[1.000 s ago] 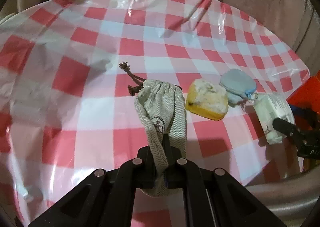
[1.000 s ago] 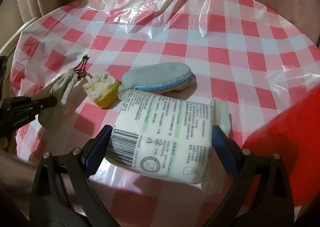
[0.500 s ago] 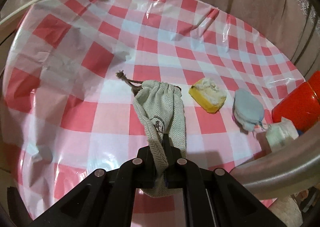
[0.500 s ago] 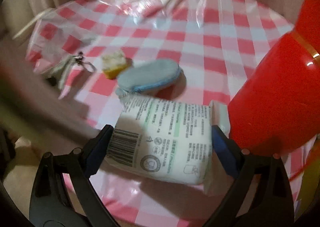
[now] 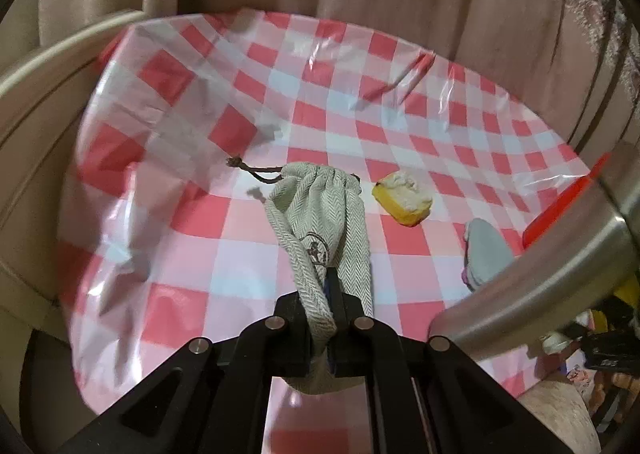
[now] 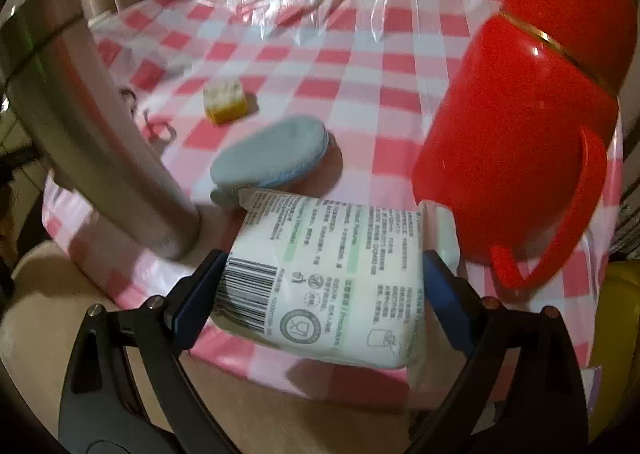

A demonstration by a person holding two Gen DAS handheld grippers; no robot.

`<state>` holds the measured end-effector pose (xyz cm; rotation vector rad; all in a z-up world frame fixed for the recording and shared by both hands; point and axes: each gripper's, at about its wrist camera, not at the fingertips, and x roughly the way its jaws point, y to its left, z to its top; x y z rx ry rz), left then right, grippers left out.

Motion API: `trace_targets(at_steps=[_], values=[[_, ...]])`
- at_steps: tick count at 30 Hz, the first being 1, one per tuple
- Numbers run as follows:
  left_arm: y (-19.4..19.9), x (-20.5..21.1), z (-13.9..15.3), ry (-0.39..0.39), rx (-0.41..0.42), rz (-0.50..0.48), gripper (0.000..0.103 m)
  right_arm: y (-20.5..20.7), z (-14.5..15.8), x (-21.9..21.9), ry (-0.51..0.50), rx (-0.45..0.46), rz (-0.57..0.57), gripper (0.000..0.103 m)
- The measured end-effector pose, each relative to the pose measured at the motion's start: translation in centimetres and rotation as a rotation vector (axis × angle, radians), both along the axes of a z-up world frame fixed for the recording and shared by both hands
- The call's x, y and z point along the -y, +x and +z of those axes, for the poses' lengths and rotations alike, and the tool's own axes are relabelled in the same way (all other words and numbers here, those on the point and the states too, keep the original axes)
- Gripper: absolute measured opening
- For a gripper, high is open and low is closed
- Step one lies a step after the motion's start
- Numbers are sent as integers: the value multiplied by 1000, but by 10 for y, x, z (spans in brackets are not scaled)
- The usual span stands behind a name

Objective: Organize soft objects
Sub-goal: 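Carry the pouch and wipes pack over the white box and open both tools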

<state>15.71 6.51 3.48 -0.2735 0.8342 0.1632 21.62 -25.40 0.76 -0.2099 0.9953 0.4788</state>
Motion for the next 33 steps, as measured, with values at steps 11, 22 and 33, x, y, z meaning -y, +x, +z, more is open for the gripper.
trace_targets(at_steps=[11,22,33], values=[[-60,10,60,54,150,36,5,-25,-20,24,-118,-70,23,96],[-93,56,111,102,270,-54,6,-61,24,74,-25,25,-71,96],[-117,128,151,108,375,-221,6,-102,71,148,5,127,-214,96]])
